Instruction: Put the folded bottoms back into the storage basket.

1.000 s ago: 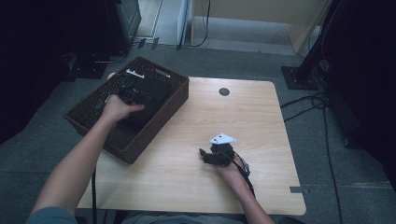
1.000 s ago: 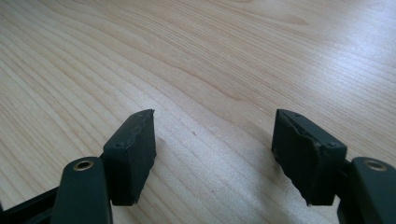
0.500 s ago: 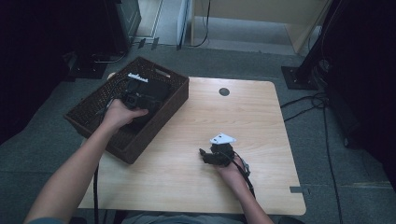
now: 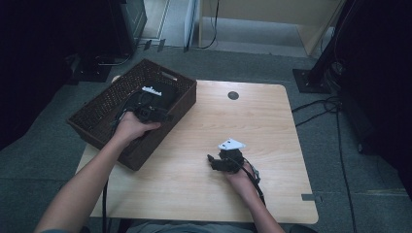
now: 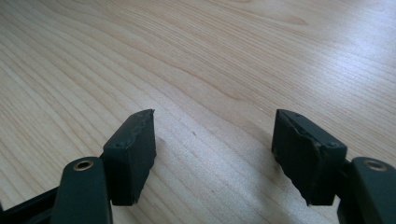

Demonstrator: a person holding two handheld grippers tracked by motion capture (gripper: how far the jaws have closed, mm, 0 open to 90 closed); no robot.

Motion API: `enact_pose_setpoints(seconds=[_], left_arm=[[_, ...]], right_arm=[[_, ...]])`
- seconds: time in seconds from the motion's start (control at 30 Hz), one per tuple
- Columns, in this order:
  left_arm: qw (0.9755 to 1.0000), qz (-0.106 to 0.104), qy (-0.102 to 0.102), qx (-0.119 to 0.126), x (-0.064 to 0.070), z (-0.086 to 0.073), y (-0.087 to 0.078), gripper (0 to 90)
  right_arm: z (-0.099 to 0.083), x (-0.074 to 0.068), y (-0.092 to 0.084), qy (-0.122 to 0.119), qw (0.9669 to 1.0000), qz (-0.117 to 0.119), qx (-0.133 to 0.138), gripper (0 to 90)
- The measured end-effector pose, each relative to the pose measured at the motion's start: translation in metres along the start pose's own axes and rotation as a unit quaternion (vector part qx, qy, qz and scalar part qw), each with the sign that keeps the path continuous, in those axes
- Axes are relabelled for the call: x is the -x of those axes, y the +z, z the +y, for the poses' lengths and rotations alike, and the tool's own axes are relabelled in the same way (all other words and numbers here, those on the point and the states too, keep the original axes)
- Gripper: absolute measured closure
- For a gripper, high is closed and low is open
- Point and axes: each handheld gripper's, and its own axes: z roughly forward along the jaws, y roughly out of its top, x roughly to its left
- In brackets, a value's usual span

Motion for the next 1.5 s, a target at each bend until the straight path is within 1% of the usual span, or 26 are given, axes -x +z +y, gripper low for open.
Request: enact_pose_setpoints(seconds=[0.03, 0.07, 0.1, 0.17, 0.27, 0.3, 0.4, 0.43, 0.53, 0.57, 0.6, 0.63, 0.67, 0.73, 0.77, 0.8, 0.87, 1.03, 1.07, 1.13, 1.27, 1.33, 1.37, 1.43, 1.47, 1.5], left_arm=[[1.0000, 0.001, 0.000, -0.002, 0.001, -0.001, 0.002, 52.0], [0.9999, 0.002, 0.007, -0.007, 0.002, -0.002, 0.005, 52.4], [0.9999, 0.003, 0.008, -0.009, 0.003, -0.002, 0.006, 52.5], [0.9998, 0.008, 0.004, -0.017, 0.005, -0.002, 0.010, 52.7], [0.9998, 0.012, -0.002, -0.018, 0.004, -0.002, 0.011, 57.6], [0.9998, 0.007, -0.009, -0.014, 0.001, -0.003, 0.010, 59.0], [0.9998, 0.013, -0.003, -0.018, 0.001, -0.004, 0.012, 61.6], [0.9994, 0.019, 0.004, -0.028, 0.002, -0.006, 0.015, 62.7], [0.9992, 0.022, 0.004, -0.033, 0.001, -0.006, 0.016, 69.5], [0.9994, 0.017, -0.004, -0.030, -0.002, -0.008, 0.017, 72.6], [0.9994, 0.015, -0.013, -0.030, -0.002, -0.008, 0.018, 73.5], [0.9993, 0.018, -0.014, -0.031, -0.002, -0.008, 0.017, 75.2], [0.9991, 0.024, -0.010, -0.033, -0.001, -0.008, 0.017, 76.3], [0.9990, 0.028, -0.009, -0.034, -0.001, -0.007, 0.018, 77.8], [0.9985, 0.039, -0.003, -0.039, 0.001, -0.007, 0.018, 78.4], [0.9984, 0.041, -0.002, -0.039, 0.001, -0.007, 0.017, 78.7], [0.9984, 0.040, -0.005, -0.038, 0.001, -0.007, 0.017, 78.9], [0.9982, 0.046, -0.011, -0.036, 0.000, -0.008, 0.016, 79.3], [0.9981, 0.050, -0.020, -0.032, -0.002, -0.010, 0.014, 79.2], [0.9975, 0.057, -0.030, -0.030, -0.006, -0.012, 0.011, 79.1], [0.9963, 0.069, -0.044, -0.025, -0.018, -0.019, 0.001, 79.2], [0.9955, 0.076, -0.051, -0.024, -0.026, -0.023, -0.005, 79.2], [0.9955, 0.076, -0.051, -0.024, -0.026, -0.023, -0.005, 79.2], [0.9937, 0.087, -0.069, -0.019, -0.037, -0.027, -0.012, 79.1], [0.9937, 0.087, -0.069, -0.019, -0.037, -0.027, -0.012, 79.1], [0.9929, 0.090, -0.077, -0.016, -0.041, -0.028, -0.014, 79.0]], right_arm=[[0.000, 0.000, 0.000, 0.001, 1.0000, -0.001, 0.000, 30.4], [0.000, -0.001, 0.000, 0.002, 1.0000, -0.001, -0.001, 30.4], [0.000, -0.001, 0.001, 0.001, 1.0000, -0.001, 0.000, 30.5], [0.001, -0.001, 0.001, 0.001, 1.0000, -0.001, 0.000, 30.5], [0.001, -0.001, 0.001, 0.001, 1.0000, -0.001, 0.000, 30.4], [0.001, -0.001, 0.001, 0.001, 1.0000, -0.001, 0.000, 30.5], [0.001, -0.002, 0.001, 0.002, 1.0000, -0.002, 0.000, 30.4], [0.001, -0.002, 0.001, 0.002, 1.0000, -0.002, 0.000, 30.4], [0.001, -0.003, 0.002, 0.002, 1.0000, -0.003, 0.001, 30.4], [0.001, -0.003, 0.002, 0.002, 1.0000, -0.002, 0.001, 30.4], [0.001, -0.003, 0.002, 0.001, 1.0000, -0.002, 0.001, 30.5], [0.001, -0.003, 0.002, 0.001, 1.0000, -0.002, 0.001, 30.4], [0.001, -0.003, 0.002, 0.001, 1.0000, -0.002, 0.001, 30.4], [0.001, -0.003, 0.002, 0.001, 1.0000, -0.002, 0.001, 30.5], [0.001, -0.003, 0.002, 0.001, 1.0000, -0.002, 0.001, 30.5], [0.001, -0.003, 0.002, 0.001, 1.0000, -0.002, 0.001, 30.4], [0.001, -0.003, 0.002, 0.001, 1.0000, -0.002, 0.001, 30.4], [0.001, -0.003, 0.001, 0.001, 1.0000, -0.001, 0.001, 30.4], [0.001, -0.004, 0.001, 0.000, 1.0000, 0.000, 0.001, 30.4], [0.001, -0.004, 0.001, 0.000, 1.0000, 0.000, 0.001, 30.3], [0.001, -0.004, 0.001, 0.000, 1.0000, 0.000, 0.001, 30.3], [0.001, -0.004, 0.001, 0.000, 1.0000, 0.000, 0.001, 30.4], [0.001, -0.004, 0.001, 0.000, 1.0000, 0.000, 0.001, 30.4], [0.001, -0.004, 0.001, 0.000, 1.0000, 0.000, 0.001, 30.4], [0.001, -0.004, 0.001, 0.000, 1.0000, 0.000, 0.001, 30.4], [0.001, -0.004, 0.001, 0.000, 1.0000, 0.000, 0.002, 30.4]])
